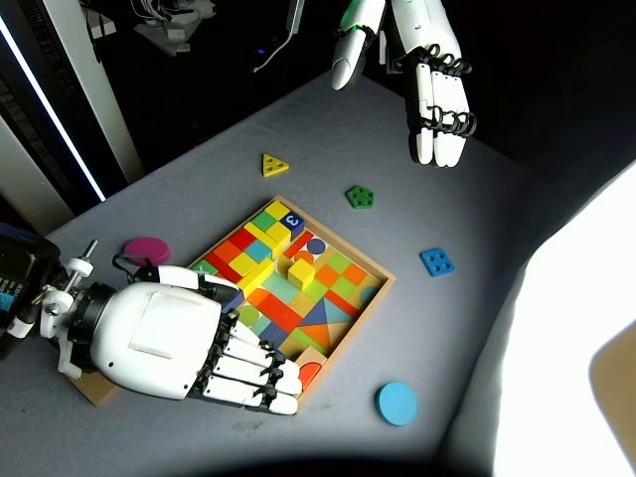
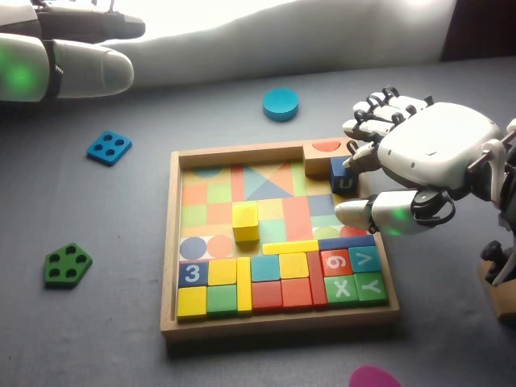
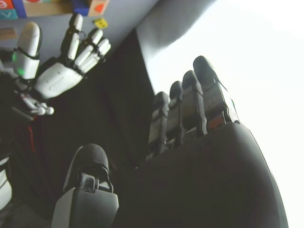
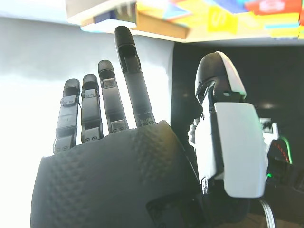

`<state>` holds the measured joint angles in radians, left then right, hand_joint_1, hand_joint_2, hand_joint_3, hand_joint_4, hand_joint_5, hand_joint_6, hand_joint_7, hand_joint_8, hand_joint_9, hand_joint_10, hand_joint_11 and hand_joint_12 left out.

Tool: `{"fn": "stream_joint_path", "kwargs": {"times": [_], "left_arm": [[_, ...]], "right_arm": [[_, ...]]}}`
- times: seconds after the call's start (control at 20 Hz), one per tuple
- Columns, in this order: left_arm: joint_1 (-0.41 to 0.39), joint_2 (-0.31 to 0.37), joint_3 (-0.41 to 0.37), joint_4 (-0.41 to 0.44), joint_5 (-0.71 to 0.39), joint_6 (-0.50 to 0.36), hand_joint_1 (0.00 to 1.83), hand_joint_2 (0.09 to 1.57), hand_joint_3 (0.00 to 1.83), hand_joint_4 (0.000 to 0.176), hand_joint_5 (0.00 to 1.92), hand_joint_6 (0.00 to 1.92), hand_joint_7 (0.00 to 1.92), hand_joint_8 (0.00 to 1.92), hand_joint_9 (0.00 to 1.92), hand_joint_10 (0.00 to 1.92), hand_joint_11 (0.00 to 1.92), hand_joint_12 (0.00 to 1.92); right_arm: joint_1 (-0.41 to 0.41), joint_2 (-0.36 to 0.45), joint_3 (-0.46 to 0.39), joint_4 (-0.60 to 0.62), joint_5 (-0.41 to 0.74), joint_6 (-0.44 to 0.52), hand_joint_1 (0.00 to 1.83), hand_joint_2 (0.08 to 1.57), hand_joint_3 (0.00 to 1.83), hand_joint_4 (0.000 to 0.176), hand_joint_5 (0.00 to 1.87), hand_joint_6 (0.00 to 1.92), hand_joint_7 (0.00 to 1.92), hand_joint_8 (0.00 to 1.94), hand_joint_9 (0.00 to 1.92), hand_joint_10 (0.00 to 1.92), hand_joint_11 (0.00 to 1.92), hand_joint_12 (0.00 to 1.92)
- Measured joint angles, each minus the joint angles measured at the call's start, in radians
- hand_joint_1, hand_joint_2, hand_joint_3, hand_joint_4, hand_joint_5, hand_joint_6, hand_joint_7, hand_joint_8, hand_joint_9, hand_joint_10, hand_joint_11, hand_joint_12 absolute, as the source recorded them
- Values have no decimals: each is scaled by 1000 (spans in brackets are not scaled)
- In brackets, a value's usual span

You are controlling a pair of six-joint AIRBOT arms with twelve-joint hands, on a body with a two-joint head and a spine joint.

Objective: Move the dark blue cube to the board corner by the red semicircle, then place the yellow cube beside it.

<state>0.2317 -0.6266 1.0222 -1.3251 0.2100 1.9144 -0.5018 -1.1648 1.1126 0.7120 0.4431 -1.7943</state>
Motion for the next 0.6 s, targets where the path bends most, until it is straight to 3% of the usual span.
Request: {"fn": "stream_joint_path", "kwargs": {"times": [0.35,0.6], "left_arm": [[0,0,0,0,0,0,0,1247,1,22,132,2,89,0,85,0,0,496],[0,0,0,0,1,0,0,1247,1,20,142,4,89,3,82,2,0,447]], "right_arm": [[24,0,-7,11,26,-2,0,1184,0,0,619,0,146,1,4,2,0,0],[51,-7,-73,6,50,5,0,1187,1,0,629,5,166,9,7,3,0,0]]}}
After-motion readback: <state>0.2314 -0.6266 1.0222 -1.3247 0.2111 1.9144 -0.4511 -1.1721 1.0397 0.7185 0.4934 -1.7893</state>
